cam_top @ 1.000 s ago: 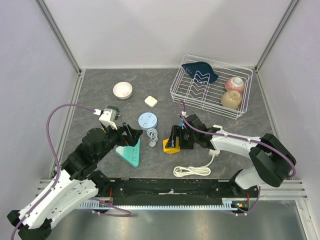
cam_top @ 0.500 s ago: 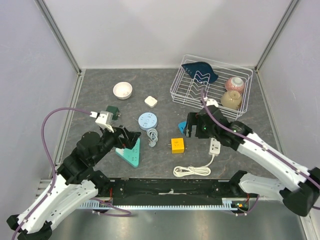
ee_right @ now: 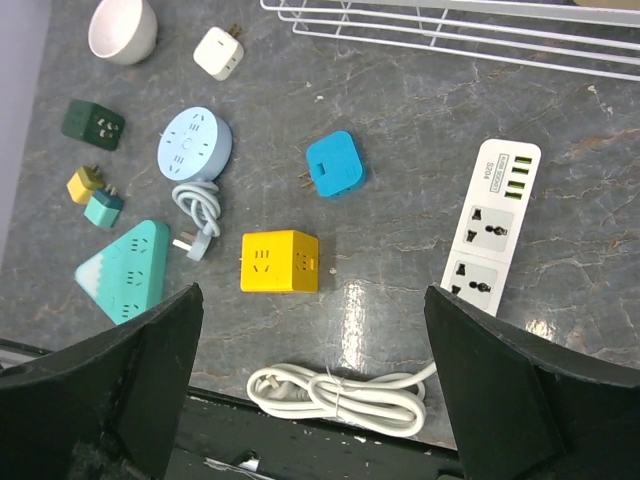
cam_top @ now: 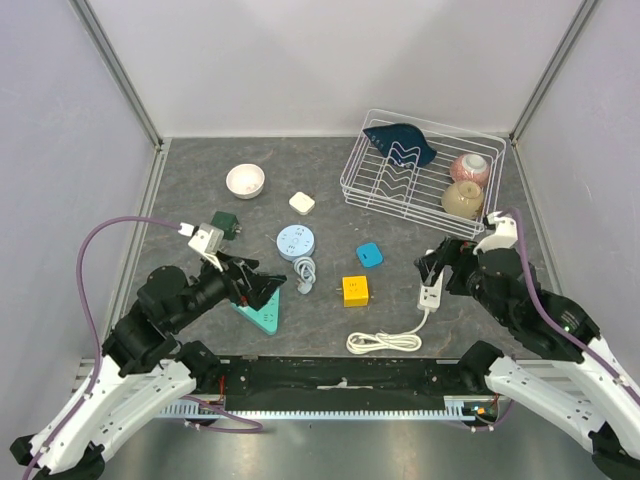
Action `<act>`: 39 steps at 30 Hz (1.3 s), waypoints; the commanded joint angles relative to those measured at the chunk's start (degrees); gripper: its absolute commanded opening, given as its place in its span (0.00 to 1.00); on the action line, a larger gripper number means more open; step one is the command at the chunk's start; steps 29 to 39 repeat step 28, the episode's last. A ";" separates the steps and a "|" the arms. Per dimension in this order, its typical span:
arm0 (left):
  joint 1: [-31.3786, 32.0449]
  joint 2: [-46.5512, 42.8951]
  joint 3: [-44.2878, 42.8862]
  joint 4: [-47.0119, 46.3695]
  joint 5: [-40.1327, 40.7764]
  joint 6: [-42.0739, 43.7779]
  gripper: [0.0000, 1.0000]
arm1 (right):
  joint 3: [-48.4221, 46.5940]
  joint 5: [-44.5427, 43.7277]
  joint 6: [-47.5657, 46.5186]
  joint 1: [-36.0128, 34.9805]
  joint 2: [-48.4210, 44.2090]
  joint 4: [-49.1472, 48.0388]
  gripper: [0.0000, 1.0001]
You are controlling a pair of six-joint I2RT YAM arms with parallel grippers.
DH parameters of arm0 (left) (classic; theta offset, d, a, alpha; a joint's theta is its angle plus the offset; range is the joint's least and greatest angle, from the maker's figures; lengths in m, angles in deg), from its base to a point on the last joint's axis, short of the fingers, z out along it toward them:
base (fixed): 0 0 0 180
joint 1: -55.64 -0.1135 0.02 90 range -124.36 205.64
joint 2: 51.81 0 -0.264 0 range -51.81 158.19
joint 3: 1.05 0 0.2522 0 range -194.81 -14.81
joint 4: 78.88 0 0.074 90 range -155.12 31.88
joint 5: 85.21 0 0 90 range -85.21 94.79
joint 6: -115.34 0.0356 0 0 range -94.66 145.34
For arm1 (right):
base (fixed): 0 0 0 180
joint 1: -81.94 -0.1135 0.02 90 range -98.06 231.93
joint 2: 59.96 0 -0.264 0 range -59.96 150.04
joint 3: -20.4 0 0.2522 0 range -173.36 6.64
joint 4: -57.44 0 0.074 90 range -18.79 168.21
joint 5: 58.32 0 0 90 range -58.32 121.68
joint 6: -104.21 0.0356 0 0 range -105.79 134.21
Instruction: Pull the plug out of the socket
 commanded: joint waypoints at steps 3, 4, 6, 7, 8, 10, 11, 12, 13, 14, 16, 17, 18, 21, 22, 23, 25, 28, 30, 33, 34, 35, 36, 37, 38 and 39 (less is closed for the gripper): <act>-0.08 -1.31 -2.30 -0.07 -1.73 -1.01 0.99 | -0.02 -1.95 1.17 -0.13 -3.60 -0.42 0.98; -0.08 -1.40 -2.30 0.28 -1.03 -1.01 1.00 | -0.37 -2.03 0.91 -0.13 -4.13 -0.42 0.98; -0.17 -1.58 -2.21 0.37 -0.76 -1.01 0.99 | -0.46 -2.12 0.56 -0.13 -4.48 -0.42 0.98; -0.09 -1.66 -2.29 0.64 -0.58 -1.01 0.99 | -0.63 -2.04 0.47 -0.13 -4.22 -0.42 0.98; -0.08 -1.84 -2.12 0.55 -0.49 -0.92 0.99 | -0.72 -1.86 -0.06 -0.13 -4.05 -0.42 0.98; -0.08 -2.28 -2.03 0.64 -0.06 -1.10 0.99 | -0.72 -1.25 -0.24 -0.13 -3.52 -0.42 0.98; -0.08 -2.45 -1.86 0.55 0.12 -1.10 0.99 | -0.72 -1.07 -0.24 -0.04 -3.34 -0.60 0.98; -0.08 -2.72 -1.77 0.64 0.12 -1.19 0.99 | -0.72 -0.55 -0.15 -0.13 -3.17 -0.69 0.98; -0.08 -2.72 -1.86 0.55 0.47 -1.19 0.99 | -0.72 -0.37 -0.15 -0.13 -2.99 -0.77 0.98; -0.08 -3.07 -1.77 0.72 0.47 -1.19 0.99 | -0.72 -0.19 -0.32 -0.13 -2.99 -0.95 0.98; -0.08 -3.07 -1.77 0.73 0.65 -1.19 0.99 | -0.72 -0.10 -0.50 -0.21 -3.16 -1.04 0.98; -0.08 -3.16 -1.86 0.81 0.65 -1.19 0.99 | -0.72 -0.10 -0.41 -0.13 -3.25 -1.13 0.98; -0.08 -3.07 -1.86 0.90 0.74 -1.19 0.99 | -0.72 -0.27 -0.50 -0.13 -3.43 -1.21 0.98; -0.08 -2.99 -1.77 0.90 0.74 -1.54 0.99 | -0.72 -0.10 -0.59 -0.13 -3.52 -1.57 0.98; -0.08 -3.07 -1.68 0.90 0.65 -1.62 0.99 | -0.72 0.07 -0.59 -0.13 -3.52 -1.57 0.98; -0.08 -3.16 -1.59 0.90 0.65 -1.80 0.99 | -0.64 0.08 -0.59 -0.13 -3.52 -1.74 0.98; -0.08 -2.98 -1.42 0.90 0.65 -1.89 0.99 | -0.46 0.25 -0.76 -0.13 -3.60 -1.83 0.98; -0.08 -3.51 -1.15 0.90 0.91 -1.89 0.99 | -0.55 0.69 -1.20 -0.13 -3.60 -2.09 0.98; -0.08 -3.51 -1.15 0.90 0.91 -1.89 0.99 | -0.55 0.69 -1.20 -0.13 -3.60 -2.09 0.98; -0.08 -3.51 -1.15 0.90 0.91 -1.89 0.99 | -0.55 0.69 -1.20 -0.13 -3.60 -2.09 0.98; -0.08 -3.51 -1.15 0.90 0.91 -1.89 0.99 | -0.55 0.69 -1.20 -0.13 -3.60 -2.09 0.98; -0.08 -3.51 -1.15 0.90 0.91 -1.89 0.99 | -0.55 0.69 -1.20 -0.13 -3.60 -2.09 0.98; -0.08 -3.51 -1.15 0.90 0.91 -1.89 0.99 | -0.55 0.69 -1.20 -0.13 -3.60 -2.09 0.98; -0.08 -3.51 -1.15 0.90 0.91 -1.89 0.99 | -0.55 0.69 -1.20 -0.13 -3.60 -2.09 0.98; -0.08 -3.51 -1.15 0.90 0.91 -1.89 0.99 | -0.55 0.69 -1.20 -0.13 -3.60 -2.09 0.98; -0.08 -3.51 -1.15 0.90 0.91 -1.89 0.99 | -0.55 0.69 -1.20 -0.13 -3.60 -2.09 0.98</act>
